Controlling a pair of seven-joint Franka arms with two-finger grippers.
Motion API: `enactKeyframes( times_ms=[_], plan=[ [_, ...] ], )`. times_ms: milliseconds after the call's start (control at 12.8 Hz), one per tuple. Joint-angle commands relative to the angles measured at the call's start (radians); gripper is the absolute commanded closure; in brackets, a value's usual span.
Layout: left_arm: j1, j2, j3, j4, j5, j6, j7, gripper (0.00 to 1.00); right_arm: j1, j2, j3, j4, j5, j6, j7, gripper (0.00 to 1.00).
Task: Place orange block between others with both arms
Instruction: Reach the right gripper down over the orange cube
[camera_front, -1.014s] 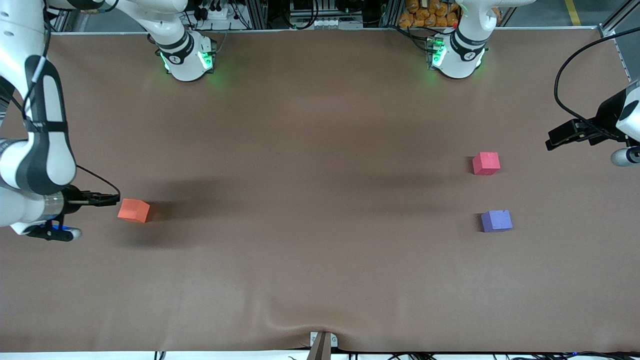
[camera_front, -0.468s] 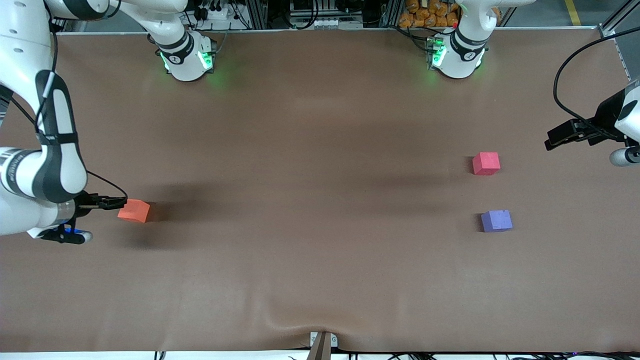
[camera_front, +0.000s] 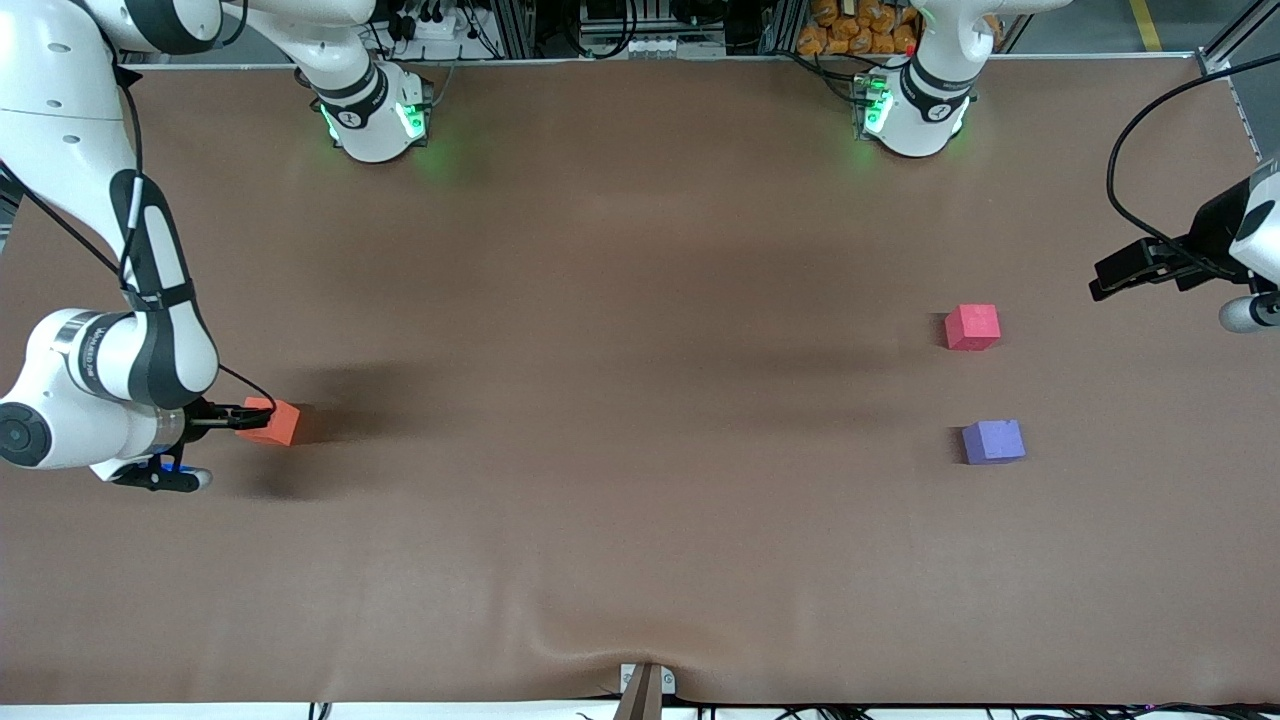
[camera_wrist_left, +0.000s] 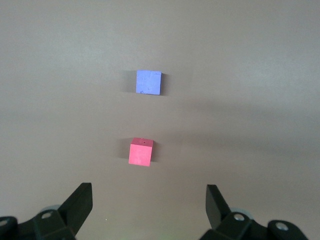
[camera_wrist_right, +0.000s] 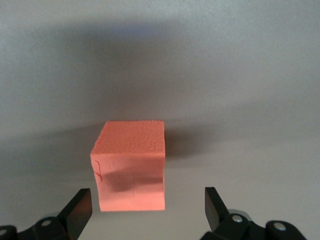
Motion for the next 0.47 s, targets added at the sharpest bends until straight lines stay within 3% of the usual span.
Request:
enactKeyframes(
  times_ms=[0, 390],
  plan=[
    [0.000, 0.000, -0.002, 0.006, 0.020, -0.005, 0.003, 0.00, -0.001, -0.013, 0.009, -0.016, -0.011, 0.024, -0.006, 0.00],
    [0.002, 0.000, -0.002, 0.006, 0.020, -0.005, 0.003, 0.00, 0.006, -0.005, 0.009, -0.044, -0.011, 0.074, -0.006, 0.00]
  ],
)
